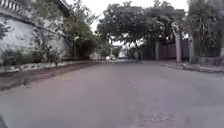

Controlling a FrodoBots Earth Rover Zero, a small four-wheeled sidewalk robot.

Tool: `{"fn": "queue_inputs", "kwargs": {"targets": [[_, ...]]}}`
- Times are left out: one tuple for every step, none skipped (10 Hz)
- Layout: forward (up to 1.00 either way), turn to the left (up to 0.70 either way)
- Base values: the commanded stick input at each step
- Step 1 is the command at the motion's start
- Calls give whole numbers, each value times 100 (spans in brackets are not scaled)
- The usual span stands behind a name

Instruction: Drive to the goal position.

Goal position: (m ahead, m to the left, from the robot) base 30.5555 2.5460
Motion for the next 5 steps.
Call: {"fn": "queue_inputs", "kwargs": {"targets": [[100,7],[100,7],[100,7],[100,7],[100,7]]}}
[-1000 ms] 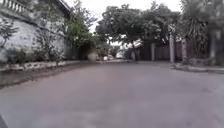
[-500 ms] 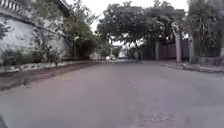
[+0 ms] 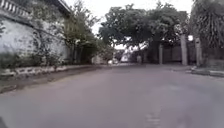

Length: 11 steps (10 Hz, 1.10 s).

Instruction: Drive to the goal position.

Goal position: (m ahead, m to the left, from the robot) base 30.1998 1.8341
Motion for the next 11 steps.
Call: {"fn": "queue_inputs", "kwargs": {"targets": [[100,7],[100,7],[100,7],[100,7],[100,7],[100,7],[100,7],[100,7],[100,7],[100,7],[100,7]]}}
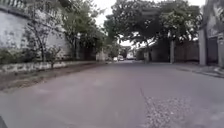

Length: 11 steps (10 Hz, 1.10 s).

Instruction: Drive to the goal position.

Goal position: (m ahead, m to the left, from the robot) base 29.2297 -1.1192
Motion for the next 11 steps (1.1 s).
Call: {"fn": "queue_inputs", "kwargs": {"targets": [[100,7],[100,7],[100,7],[100,7],[100,-3],[100,0],[100,7],[100,7],[100,7],[100,7],[100,7]]}}
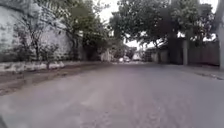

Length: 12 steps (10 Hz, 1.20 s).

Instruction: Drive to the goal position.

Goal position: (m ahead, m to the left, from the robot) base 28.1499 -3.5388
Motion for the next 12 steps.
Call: {"fn": "queue_inputs", "kwargs": {"targets": [[100,7],[100,7],[100,7],[100,7],[100,7],[100,7],[100,7],[100,7],[100,7],[100,3],[100,-16],[100,-33]]}}
